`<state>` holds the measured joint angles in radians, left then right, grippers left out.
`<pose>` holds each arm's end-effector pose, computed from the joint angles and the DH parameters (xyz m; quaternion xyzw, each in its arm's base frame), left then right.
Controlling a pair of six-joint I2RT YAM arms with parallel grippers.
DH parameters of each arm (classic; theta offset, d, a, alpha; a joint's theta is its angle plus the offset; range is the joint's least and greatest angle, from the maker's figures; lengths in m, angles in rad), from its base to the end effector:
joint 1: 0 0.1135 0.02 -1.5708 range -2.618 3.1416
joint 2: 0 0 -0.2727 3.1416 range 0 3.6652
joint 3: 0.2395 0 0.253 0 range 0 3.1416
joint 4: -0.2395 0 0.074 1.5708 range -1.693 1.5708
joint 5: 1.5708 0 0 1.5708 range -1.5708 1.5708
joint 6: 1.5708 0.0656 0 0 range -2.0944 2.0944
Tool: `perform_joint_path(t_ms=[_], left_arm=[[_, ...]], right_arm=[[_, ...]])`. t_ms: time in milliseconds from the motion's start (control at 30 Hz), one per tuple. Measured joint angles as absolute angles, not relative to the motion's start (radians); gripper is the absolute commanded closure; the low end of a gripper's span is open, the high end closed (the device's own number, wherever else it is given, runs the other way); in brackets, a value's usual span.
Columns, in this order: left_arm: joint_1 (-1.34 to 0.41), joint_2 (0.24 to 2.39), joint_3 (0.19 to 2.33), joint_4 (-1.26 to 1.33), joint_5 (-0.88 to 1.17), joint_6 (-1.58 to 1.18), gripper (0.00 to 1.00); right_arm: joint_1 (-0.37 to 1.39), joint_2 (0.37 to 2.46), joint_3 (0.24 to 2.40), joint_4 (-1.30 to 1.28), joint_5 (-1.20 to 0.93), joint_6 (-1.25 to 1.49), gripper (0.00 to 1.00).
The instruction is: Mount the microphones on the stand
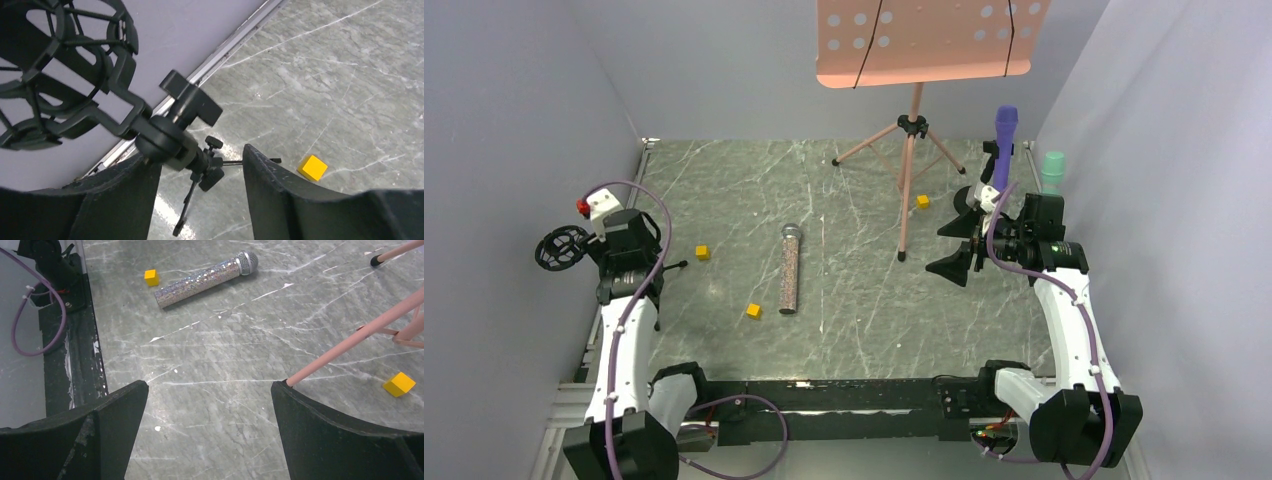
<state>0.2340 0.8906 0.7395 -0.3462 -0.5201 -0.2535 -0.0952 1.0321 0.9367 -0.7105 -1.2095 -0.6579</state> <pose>0.2021 0.0817 0.2854 -0.3280 0.7742 0.2161 0.4963 0.2027 0.0423 0.3138 -0.4157 0.6743 0.3776 0.4795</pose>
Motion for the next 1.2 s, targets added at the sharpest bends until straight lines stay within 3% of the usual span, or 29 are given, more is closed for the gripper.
perform_joint_path(t_ms=[300, 400, 533, 933, 1200], left_arm=[[0.256, 0.976, 0.691, -0.205, -0.538, -0.194, 0.71], [0.256, 0.987, 0.691, -0.164, -0.54, -0.186, 0.89], [0.256, 0.984, 0.691, -0.159, -0.539, -0.162, 1.0], [0.256, 0.785, 0.713, -0.172, -0.353, -0.066, 1.0], [0.243, 0.675, 0.74, -0.21, 0.073, -0.058, 1.0]], right_arm=[[-0.095, 1.05, 0.937, -0.743, -1.208, -0.688, 0.0], [-0.095, 1.06, 0.938, -0.757, -1.208, -0.695, 0.0], [-0.095, 1.075, 0.94, -0.768, -1.207, -0.707, 0.0], [-0.095, 1.113, 0.949, -0.778, -1.207, -0.711, 0.0], [-0.095, 1.135, 0.949, -0.778, -1.204, -0.711, 0.0]])
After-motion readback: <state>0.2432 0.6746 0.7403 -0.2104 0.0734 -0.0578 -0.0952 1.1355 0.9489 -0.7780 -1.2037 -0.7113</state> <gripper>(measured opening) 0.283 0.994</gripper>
